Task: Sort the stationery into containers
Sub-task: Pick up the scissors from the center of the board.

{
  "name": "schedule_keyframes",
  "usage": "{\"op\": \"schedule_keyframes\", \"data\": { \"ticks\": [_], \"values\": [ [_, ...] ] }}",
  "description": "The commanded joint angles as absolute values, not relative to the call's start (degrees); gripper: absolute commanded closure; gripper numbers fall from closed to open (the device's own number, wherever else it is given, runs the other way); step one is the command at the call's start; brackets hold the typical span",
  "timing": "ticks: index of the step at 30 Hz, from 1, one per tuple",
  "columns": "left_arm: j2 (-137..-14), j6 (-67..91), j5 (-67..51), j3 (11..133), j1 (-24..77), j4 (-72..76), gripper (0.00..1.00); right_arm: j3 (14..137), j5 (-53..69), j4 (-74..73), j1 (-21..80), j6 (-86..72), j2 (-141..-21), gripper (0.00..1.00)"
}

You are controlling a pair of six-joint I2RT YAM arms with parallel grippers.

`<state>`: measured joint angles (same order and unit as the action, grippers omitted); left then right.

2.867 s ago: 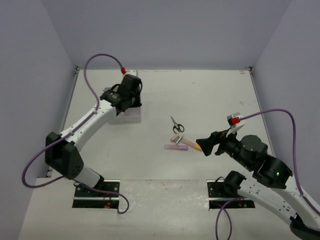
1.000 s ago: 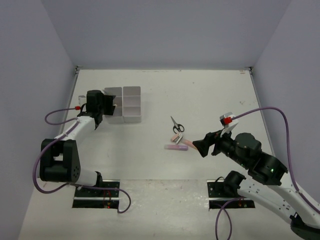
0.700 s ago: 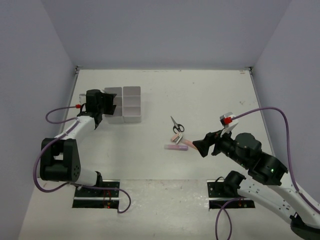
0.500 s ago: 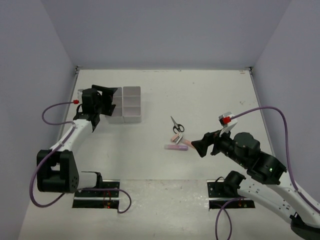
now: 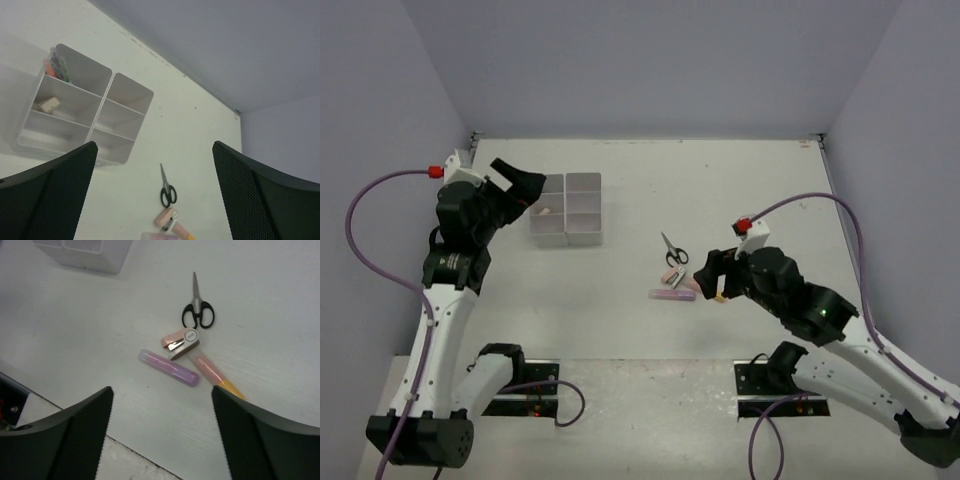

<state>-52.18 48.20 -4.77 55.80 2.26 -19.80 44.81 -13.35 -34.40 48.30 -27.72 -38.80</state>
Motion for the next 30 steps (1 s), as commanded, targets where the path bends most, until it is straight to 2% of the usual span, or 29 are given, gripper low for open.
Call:
{"op": "schedule_keyframes", "data": {
  "ticks": [1, 2, 4, 5, 11, 14, 18, 30],
  "values": [
    [-44.5, 31.9, -11.9, 53.5, 2.0, -27.8, 0.00, 51.2, -18.5, -32.6, 46.5, -28.2, -50.7, 0.35],
    [-43.4, 30.5, -12.0, 53.0, 2.0, -28.8, 0.00, 52.4, -18.5, -32.6, 45.3, -28.1, -53.4, 0.40],
    [-40.3, 26.3, -14.0, 51.8, 2.0, -30.1, 0.00, 56.0, -15.9, -32.5, 41.8, -25.6, -60.9, 0.57],
    [-39.2, 24.4, -14.9, 51.1, 2.0, -30.3, 0.00, 57.6, -14.7, -32.5, 39.9, -24.3, -64.0, 0.61],
    [-34.9, 21.0, -10.7, 45.5, 4.2, -29.0, 0.00, 67.9, -9.6, -35.3, 32.7, -16.9, -82.7, 0.73],
    [-34.0, 21.7, -10.7, 42.9, 4.4, -27.4, 0.00, 73.0, -8.2, -37.0, 32.0, -14.4, -92.0, 0.74],
    [-33.8, 22.2, -11.8, 41.9, 4.5, -26.7, 0.00, 76.3, -6.6, -38.2, 32.0, -13.1, -99.4, 0.71],
    [-37.1, 22.6, -10.3, 41.9, 7.8, -27.6, 0.00, 77.0, -4.5, -36.4, 32.0, -11.0, -109.5, 0.70]
  ]
}}
